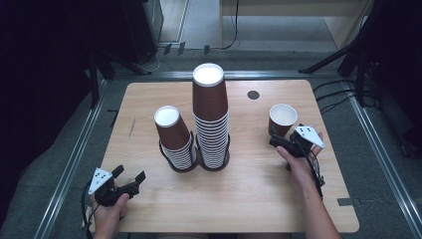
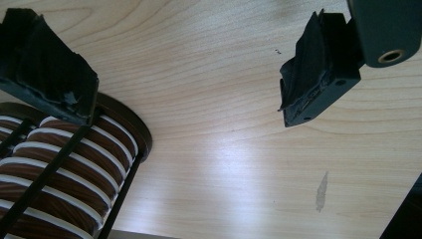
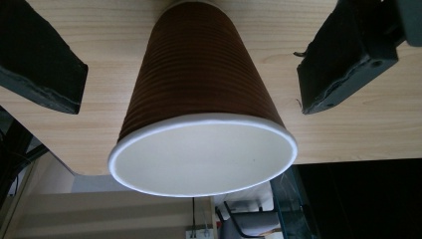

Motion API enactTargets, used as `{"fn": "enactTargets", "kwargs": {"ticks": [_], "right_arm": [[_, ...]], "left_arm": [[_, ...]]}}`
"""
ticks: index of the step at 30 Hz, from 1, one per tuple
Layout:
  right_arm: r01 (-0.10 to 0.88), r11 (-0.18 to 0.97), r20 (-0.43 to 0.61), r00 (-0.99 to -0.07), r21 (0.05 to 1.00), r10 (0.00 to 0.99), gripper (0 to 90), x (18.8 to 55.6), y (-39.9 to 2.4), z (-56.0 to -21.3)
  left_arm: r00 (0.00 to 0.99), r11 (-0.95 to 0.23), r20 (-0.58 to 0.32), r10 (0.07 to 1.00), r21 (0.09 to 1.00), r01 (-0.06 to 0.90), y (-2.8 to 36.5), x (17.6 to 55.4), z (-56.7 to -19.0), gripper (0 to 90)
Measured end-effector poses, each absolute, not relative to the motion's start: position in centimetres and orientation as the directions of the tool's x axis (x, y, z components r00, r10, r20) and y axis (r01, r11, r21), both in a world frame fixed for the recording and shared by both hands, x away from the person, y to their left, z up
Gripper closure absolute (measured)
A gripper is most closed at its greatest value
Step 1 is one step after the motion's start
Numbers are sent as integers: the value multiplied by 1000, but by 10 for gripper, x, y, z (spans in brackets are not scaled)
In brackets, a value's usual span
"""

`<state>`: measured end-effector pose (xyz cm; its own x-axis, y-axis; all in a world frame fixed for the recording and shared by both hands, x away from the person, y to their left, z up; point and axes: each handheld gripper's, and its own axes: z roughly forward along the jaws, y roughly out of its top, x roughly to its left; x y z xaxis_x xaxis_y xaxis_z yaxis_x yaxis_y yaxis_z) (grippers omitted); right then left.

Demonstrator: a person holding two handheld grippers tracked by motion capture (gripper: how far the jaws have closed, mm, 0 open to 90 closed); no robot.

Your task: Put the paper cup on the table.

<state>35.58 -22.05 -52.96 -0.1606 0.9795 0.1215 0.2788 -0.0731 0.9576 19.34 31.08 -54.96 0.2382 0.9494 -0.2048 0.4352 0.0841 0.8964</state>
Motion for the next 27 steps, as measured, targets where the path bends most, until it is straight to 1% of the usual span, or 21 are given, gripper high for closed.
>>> {"fn": "enactTargets", "kwargs": {"ticks": [7, 20, 27], "right_arm": [[250, -28, 76, -185, 968, 980, 0, 339, -223, -527], [208, 12, 34, -217, 978, 975, 0, 314, -226, -518], [200, -7, 50, -209, 980, 977, 0, 302, -235, -517]], "left_arm": [[238, 86, -206, 949, 896, 435, 311, 193, -550, 85], [236, 98, -219, 947, 895, 435, 313, 193, -550, 85], [235, 101, -221, 946, 895, 434, 313, 193, -550, 85]]}}
